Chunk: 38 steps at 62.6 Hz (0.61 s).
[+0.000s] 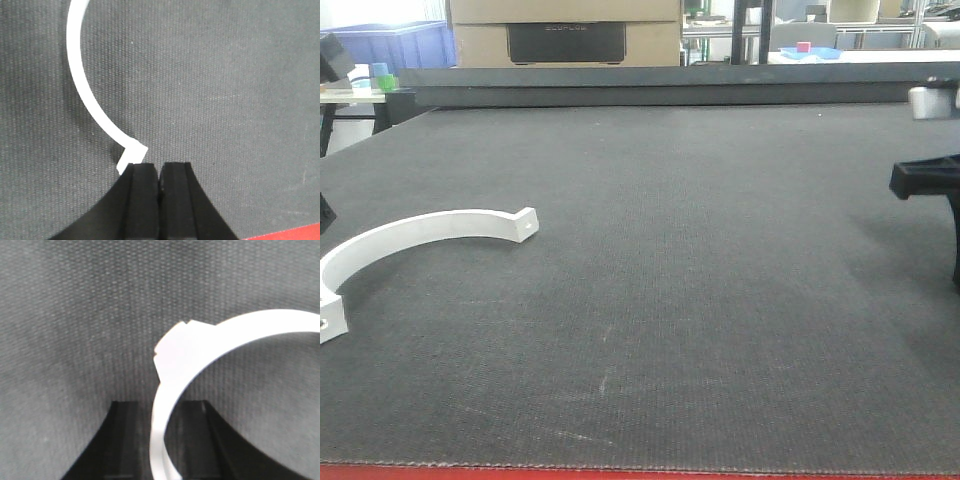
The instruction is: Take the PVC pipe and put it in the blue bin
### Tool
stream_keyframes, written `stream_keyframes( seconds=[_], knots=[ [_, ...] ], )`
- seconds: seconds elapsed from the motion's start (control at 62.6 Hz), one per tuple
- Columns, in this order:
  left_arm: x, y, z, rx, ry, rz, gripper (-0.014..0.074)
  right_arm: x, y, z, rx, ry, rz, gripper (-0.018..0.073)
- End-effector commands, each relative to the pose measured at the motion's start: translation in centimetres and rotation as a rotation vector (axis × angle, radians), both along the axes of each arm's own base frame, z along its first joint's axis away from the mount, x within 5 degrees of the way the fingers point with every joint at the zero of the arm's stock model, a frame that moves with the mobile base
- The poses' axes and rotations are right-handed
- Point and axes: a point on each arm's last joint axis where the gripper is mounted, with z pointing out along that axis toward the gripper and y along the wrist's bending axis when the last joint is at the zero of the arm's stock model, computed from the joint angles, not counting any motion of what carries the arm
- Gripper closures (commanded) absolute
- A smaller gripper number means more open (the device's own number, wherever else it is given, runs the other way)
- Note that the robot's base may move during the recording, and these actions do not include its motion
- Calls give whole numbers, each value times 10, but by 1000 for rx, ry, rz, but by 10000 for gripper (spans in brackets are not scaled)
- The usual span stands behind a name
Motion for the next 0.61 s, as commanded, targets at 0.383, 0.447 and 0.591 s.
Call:
stream_keyframes(
  seconds=[0.383, 0.447, 0.591],
  knots=[
    [2, -4, 9, -18, -14, -7, 707, 0, 0, 15, 1, 23, 2, 727],
    [5, -3, 17, -12, -33, -15, 707, -4, 0, 29, 2, 16, 3, 727],
    [16, 0, 39, 40, -74, -4, 707, -14, 0, 61, 4, -54, 8, 727]
  ],
)
